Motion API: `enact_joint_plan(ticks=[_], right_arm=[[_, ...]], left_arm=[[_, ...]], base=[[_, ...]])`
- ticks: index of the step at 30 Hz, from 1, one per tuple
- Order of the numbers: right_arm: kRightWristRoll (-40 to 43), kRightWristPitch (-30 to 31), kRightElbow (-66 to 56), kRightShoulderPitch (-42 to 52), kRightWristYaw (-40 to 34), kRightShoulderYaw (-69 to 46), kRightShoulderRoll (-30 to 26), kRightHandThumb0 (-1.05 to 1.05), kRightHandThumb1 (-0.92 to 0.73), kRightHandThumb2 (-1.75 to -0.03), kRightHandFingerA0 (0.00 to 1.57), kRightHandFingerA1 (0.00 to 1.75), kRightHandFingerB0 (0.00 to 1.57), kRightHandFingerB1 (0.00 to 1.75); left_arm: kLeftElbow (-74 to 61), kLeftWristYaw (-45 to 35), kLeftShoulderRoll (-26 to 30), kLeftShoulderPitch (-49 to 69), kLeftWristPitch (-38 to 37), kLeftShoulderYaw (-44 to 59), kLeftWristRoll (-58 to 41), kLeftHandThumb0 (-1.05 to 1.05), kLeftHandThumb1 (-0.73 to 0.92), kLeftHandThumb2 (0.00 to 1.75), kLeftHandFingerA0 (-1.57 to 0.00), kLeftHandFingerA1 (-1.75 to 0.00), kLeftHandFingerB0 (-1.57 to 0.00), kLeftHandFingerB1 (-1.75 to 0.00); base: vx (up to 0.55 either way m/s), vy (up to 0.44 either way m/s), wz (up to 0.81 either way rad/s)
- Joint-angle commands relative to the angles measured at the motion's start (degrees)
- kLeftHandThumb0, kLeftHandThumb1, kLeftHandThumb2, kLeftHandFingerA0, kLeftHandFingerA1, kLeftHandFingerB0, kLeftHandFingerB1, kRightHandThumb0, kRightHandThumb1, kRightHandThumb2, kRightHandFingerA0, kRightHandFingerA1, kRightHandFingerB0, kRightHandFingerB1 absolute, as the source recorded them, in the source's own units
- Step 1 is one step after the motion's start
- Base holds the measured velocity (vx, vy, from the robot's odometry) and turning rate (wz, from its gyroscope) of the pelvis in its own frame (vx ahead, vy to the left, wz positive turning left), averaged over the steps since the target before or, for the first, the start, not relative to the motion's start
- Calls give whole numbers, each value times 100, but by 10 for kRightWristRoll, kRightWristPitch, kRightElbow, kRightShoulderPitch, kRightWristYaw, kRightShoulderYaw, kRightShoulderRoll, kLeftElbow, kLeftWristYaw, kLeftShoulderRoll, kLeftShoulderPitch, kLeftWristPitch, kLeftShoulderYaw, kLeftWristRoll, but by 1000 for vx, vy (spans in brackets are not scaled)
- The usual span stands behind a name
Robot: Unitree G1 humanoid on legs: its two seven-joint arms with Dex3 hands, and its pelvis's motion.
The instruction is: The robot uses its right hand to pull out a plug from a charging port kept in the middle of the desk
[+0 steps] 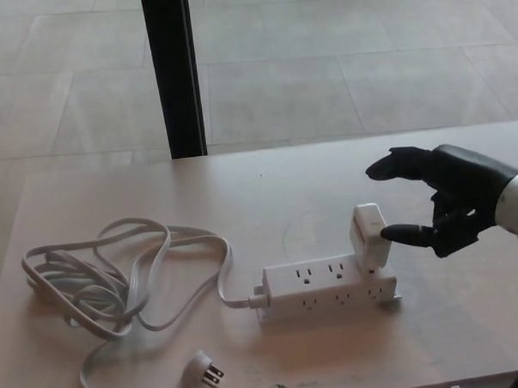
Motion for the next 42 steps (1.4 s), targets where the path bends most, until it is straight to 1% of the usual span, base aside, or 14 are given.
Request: enact_joint_plan(ticks=[1, 2, 3, 5, 8, 17, 18, 19, 23, 28, 30, 36, 40, 42], right_arm=[[-111, -63, 51, -43, 22, 40, 1, -88, -74, -63, 96, 110, 15, 35], [-122, -66, 62, -54, 24, 50, 5, -91, -61, -98, 94, 114, 11, 43], [-129, -69, 70, -61, 24, 56, 9, -88, -75, -63, 92, 119, 14, 34], [-140, -85, 79, -66, 16, 63, 11, -92, -61, -99, 96, 122, 11, 46], [-168, -93, 93, -78, 18, 84, 16, -90, -74, -62, 77, 157, 14, 35], [-188, -141, 158, -94, -10, 83, 47, -92, -56, -93, 89, 134, 11, 46], [-188, -148, 162, -90, -12, 77, 52, -87, -68, -63, 80, 137, 14, 38], [-186, -150, 157, -84, -9, 71, 54, -91, -56, -92, 89, 130, 11, 46], [-212, -152, 161, -80, 7, 76, 66, -85, -67, -65, 80, 152, 10, 34], [-223, -160, 167, -76, 19, 66, 72, -90, -54, -91, 91, 137, 7, 42], [-227, -160, 172, -78, 25, 62, 75, -85, -64, -64, 79, 152, 11, 36], [-231, -167, 180, -72, 33, 48, 87, -84, -61, -64, 85, 160, 13, 36], [-243, -149, 183, -75, 57, 49, 98, -85, -50, -87, 91, 137, 11, 42], [-252, -146, 191, -79, 74, 55, 98, -83, -63, -60, 90, 123, 15, 33]], left_arm=[[-1, 0, 16, 0, -7, -3, -2, -80, 92, 80, -65, -55, -43, -43], [1, -4, 18, -1, -7, -2, -4, -80, 92, 80, -64, -55, -42, -43], [-1, -5, 18, -1, -7, -2, -4, -81, 92, 82, -64, -54, -41, -43], [-11, 0, 16, 2, -2, -4, -2, -79, 92, 80, -66, -56, -42, -44], [-4, -7, 18, -1, -7, -3, -4, -81, 92, 80, -65, -55, -41, -44], [-2, -3, 20, -5, 3, -4, -4, -81, 92, 82, -68, -57, -43, -44], [-5, -2, 19, -2, -2, -4, -4, -79, 92, 80, -68, -56, -43, -44], [-2, -4, 21, -7, -3, -7, -2, -79, 92, 80, -66, -55, -43, -43], [1, -5, 20, -8, -6, -4, -5, -80, 92, 79, -67, -55, -43, -42], [-3, -1, 20, -7, -6, -9, -1, -78, 92, 79, -69, -55, -46, -44], [0, -2, 22, -10, -5, -9, -1, -74, 78, 115, -63, -64, -41, -54], [-1, -5, 23, -12, -2, -9, -4, -79, 92, 77, -70, -54, -46, -42], [-1, -5, 23, -12, -4, -10, -3, -79, 92, 78, -69, -53, -46, -42], [-7, -1, 23, -8, -4, -11, -1, -85, 80, 94, -68, -59, -45, -48]], base=[[0, 0, 0], [0, 0, 0], [0, 0, 0], [0, 0, 0], [0, 0, 0], [0, 0, 0], [0, 0, 0], [0, 0, 0], [0, 0, 0], [0, 0, 0], [0, 0, 0], [0, 0, 0], [0, 0, 0], [0, 0, 0]])
